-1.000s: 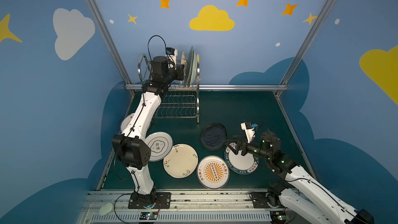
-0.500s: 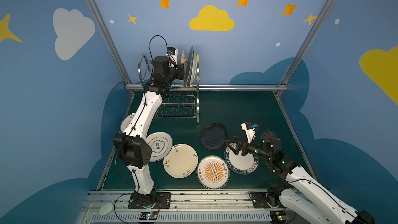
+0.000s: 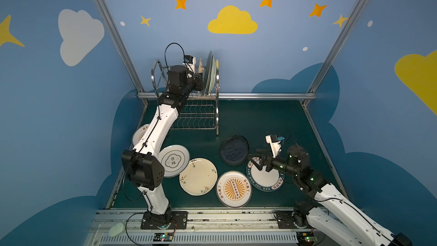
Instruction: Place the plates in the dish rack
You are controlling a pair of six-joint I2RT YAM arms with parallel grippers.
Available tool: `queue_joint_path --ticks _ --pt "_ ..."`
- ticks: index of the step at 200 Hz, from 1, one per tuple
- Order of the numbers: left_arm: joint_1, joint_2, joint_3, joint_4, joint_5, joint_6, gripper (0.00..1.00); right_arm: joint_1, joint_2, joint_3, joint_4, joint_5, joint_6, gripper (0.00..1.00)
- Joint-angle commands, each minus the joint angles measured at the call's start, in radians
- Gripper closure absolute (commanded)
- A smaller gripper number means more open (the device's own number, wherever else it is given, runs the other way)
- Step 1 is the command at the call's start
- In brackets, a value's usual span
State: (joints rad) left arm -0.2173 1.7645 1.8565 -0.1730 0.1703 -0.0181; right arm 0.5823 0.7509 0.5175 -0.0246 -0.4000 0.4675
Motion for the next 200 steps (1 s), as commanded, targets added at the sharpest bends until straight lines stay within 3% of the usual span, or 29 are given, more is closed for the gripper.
queue_joint_path --ticks 1,200 --pt "0.000 -0.033 -0.030 -0.019 -0.015 -0.008 0.96 0.005 -0.020 -0.014 -0.010 0.009 0.006 0.10" --pt "-0.009 -0.007 -0.010 -0.038 -0.008 -0.004 0.74 0.006 -0.108 -0.077 0.047 0.051 0.042 0.10"
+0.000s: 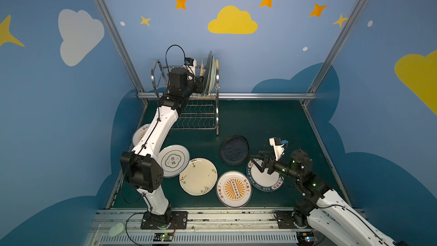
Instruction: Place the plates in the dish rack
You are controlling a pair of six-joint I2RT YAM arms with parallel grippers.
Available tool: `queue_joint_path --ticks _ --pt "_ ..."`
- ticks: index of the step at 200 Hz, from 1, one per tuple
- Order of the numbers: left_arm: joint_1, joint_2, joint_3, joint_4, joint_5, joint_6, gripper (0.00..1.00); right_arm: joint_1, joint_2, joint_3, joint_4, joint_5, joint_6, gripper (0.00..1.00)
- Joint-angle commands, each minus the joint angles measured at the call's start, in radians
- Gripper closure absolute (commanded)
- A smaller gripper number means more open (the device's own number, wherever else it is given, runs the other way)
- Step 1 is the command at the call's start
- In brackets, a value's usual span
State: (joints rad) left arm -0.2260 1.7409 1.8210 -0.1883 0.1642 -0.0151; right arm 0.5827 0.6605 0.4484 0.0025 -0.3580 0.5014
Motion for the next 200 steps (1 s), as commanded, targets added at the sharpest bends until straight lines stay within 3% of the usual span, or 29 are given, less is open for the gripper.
queue_joint_path --ticks 1,200 --pt "-0.001 0.017 0.026 -0.023 -0.002 -0.008 0.74 0.006 -0.017 -0.008 0.020 0.009 0.008 0.10" --pt "0.003 0.025 0.084 -0.026 0.080 -0.092 0.63 0.007 -0.059 -0.027 0.017 0.040 0.014 0.10"
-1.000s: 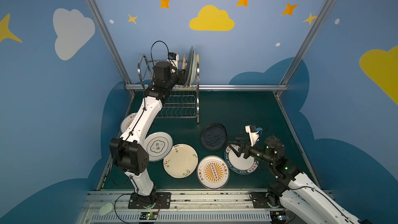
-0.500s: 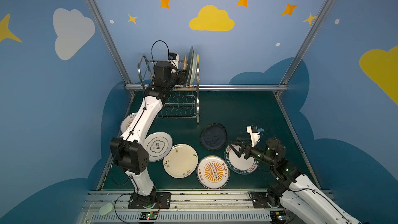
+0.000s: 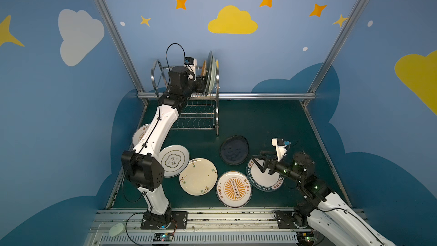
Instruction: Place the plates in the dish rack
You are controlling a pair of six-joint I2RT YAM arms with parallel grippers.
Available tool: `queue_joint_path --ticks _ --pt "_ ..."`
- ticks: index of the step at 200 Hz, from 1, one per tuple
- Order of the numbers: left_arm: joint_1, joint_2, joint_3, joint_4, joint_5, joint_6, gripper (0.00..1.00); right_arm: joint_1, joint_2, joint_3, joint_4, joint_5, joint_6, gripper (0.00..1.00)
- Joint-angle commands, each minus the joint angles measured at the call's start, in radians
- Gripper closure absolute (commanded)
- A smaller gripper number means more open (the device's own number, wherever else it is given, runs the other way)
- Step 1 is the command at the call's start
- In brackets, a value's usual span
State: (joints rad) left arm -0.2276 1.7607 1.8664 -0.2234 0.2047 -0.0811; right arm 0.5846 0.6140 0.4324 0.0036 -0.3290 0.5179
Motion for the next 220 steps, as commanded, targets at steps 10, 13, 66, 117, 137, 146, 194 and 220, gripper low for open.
queue_joint_path --ticks 10,13,66,117,137,146,194,220 --pt "0.005 0.004 0.043 0.010 0.047 -0.031 0.63 0.004 -0.013 -0.011 0.016 0.010 -0.002 0.10" --pt "0.005 0.002 0.043 0.010 0.049 -0.033 0.63 0.004 -0.013 -0.011 0.016 0.011 -0.002 0.09" --pt "0.019 -0.006 0.053 0.016 0.086 -0.074 0.62 0.004 -0.023 -0.015 0.015 0.008 -0.006 0.08" --pt "0.049 -0.050 0.052 0.044 0.149 -0.154 0.62 0.005 -0.040 -0.017 0.021 0.010 -0.021 0.08" --pt "0.064 -0.075 0.050 0.066 0.180 -0.192 0.62 0.004 -0.040 -0.015 0.028 0.008 -0.027 0.08" --pt "0.073 -0.083 0.049 0.071 0.188 -0.211 0.62 0.004 -0.038 -0.015 0.031 0.006 -0.028 0.08" --pt "0.101 -0.175 -0.001 0.110 0.217 -0.290 0.61 0.004 -0.020 0.003 0.035 0.001 -0.041 0.08" --pt "0.103 -0.273 -0.114 0.172 0.217 -0.350 0.59 0.004 -0.014 0.013 0.028 0.012 -0.051 0.08"
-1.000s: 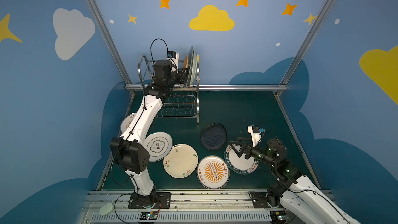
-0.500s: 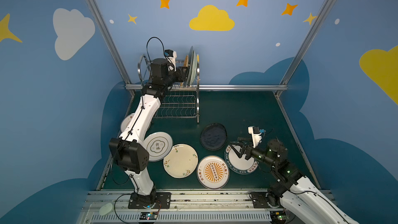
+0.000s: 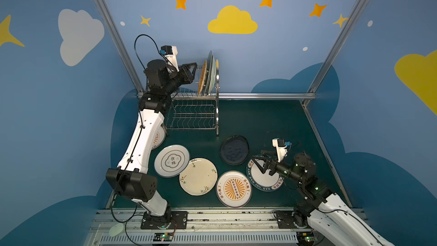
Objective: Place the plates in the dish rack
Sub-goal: 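Open the left gripper and withdraw it from the rack toward the table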
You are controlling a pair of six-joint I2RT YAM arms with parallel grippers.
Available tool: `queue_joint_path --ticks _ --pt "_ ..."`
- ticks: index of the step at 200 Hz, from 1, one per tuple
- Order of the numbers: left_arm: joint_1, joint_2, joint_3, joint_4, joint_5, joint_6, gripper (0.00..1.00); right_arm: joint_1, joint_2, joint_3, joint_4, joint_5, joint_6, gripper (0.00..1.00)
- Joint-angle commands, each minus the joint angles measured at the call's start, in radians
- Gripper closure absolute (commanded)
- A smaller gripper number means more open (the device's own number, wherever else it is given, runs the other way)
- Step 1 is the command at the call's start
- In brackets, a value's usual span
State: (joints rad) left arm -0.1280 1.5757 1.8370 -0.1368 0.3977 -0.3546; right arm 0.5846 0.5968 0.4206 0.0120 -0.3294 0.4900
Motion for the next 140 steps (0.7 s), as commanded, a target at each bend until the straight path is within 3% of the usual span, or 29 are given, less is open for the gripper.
queue_joint_path --ticks 1,32,47,80,96,140 --pt "0.003 -0.093 -0.089 0.088 0.024 -0.079 0.59 0.004 0.004 0.025 0.020 0.013 -0.023 0.08" --pt "0.003 -0.220 -0.237 0.127 0.024 -0.150 0.45 0.004 0.007 0.033 -0.004 0.032 -0.031 0.08" --pt "0.003 -0.282 -0.321 0.145 0.027 -0.190 0.32 0.003 0.017 0.040 -0.015 0.033 -0.036 0.08" --pt "0.001 -0.429 -0.539 0.234 0.056 -0.291 0.16 0.003 0.044 0.052 -0.029 0.030 -0.032 0.08" --pt "0.002 -0.494 -0.621 0.247 0.067 -0.326 0.00 0.002 0.052 0.055 -0.042 0.029 -0.031 0.08" --pt "0.002 -0.662 -0.821 0.222 0.112 -0.411 0.00 0.001 0.057 0.060 -0.083 0.054 -0.031 0.08"
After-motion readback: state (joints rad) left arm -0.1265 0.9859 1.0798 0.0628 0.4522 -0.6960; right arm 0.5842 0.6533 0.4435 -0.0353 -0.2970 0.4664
